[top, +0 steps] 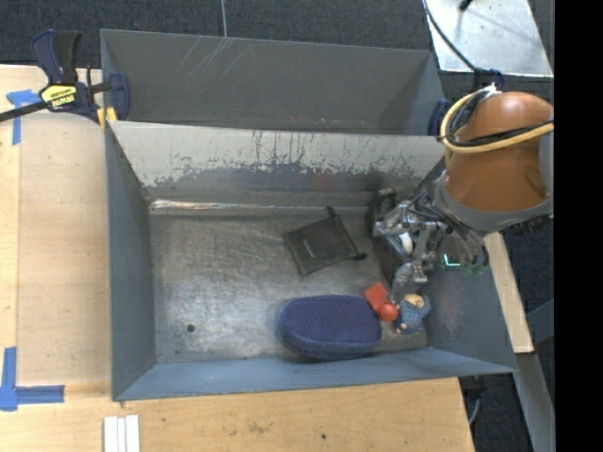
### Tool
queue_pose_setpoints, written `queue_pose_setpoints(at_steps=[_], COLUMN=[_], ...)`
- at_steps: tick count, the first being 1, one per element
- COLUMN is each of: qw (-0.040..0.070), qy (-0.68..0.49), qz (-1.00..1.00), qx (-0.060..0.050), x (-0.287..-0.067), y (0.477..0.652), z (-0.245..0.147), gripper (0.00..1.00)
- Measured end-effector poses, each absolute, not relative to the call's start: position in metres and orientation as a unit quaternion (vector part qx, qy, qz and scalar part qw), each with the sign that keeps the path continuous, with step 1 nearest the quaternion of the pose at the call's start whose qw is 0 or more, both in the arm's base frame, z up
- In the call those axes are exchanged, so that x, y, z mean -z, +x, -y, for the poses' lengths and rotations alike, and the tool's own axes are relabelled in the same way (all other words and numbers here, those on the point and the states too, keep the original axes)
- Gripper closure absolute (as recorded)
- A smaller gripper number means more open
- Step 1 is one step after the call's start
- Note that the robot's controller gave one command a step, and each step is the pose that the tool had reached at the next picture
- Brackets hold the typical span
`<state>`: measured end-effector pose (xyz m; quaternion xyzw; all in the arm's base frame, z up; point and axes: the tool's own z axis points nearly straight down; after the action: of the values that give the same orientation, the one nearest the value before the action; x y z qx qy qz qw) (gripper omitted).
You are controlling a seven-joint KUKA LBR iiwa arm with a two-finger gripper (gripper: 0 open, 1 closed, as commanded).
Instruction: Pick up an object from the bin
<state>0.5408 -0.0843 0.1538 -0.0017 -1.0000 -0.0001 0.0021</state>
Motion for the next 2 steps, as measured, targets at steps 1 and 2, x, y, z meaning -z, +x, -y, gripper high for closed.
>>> queue_pose_setpoints(at_steps=[1,2], qw=[0.0,-0.006], qy=[0.079,0.08], qz=[0.997,0.997], qx=[0.0,-0.001], x=[-0.0755,-0.0794], y=[0.4934,0.4973], z=[0.0835,0.0824], gripper=[0.0,1.0])
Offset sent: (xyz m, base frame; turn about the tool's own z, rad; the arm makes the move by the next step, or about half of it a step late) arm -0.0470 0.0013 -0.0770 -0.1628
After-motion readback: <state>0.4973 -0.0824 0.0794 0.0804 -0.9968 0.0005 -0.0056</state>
